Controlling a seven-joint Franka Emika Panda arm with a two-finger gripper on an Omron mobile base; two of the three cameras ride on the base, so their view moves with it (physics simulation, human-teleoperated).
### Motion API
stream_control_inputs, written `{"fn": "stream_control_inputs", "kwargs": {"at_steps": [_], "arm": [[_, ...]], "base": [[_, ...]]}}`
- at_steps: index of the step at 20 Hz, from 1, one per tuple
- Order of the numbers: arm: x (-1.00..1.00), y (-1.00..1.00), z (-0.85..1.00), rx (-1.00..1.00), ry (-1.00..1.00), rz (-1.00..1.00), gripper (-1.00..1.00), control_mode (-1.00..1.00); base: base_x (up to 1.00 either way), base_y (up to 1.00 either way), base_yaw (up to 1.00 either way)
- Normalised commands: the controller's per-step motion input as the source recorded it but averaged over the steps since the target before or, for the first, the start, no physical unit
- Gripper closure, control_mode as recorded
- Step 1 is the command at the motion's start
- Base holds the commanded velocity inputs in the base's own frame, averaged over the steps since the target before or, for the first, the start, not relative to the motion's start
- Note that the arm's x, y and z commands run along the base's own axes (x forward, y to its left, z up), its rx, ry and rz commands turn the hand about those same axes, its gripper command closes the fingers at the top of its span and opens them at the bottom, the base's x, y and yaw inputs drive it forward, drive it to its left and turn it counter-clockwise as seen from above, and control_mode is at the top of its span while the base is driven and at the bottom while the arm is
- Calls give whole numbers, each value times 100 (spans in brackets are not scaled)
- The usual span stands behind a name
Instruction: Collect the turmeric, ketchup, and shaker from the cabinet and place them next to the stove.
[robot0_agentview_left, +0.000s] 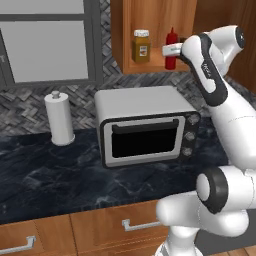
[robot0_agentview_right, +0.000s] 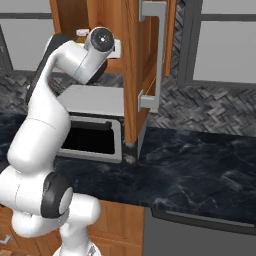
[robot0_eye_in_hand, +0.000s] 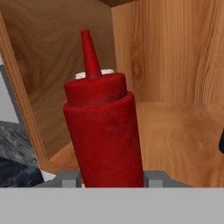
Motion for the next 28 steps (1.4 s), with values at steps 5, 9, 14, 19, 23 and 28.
{"fn": "stream_control_inputs", "kwargs": {"at_steps": [5,9,14,19,23,28], "arm": [[-92,17,-3,-3,0,-1,100,-100],[-97,6,-35,-4,0,0,100,-100],[-84,3,-54,-3,0,0,100,-100],[-93,-8,-41,0,-3,-2,100,-100],[-25,0,-5,0,-1,-3,100,100],[0,0,0,0,0,0,100,100]], "base": [[0,0,0],[0,0,0],[0,0,0],[0,0,0],[-75,-12,-15],[-99,-15,-34]]}}
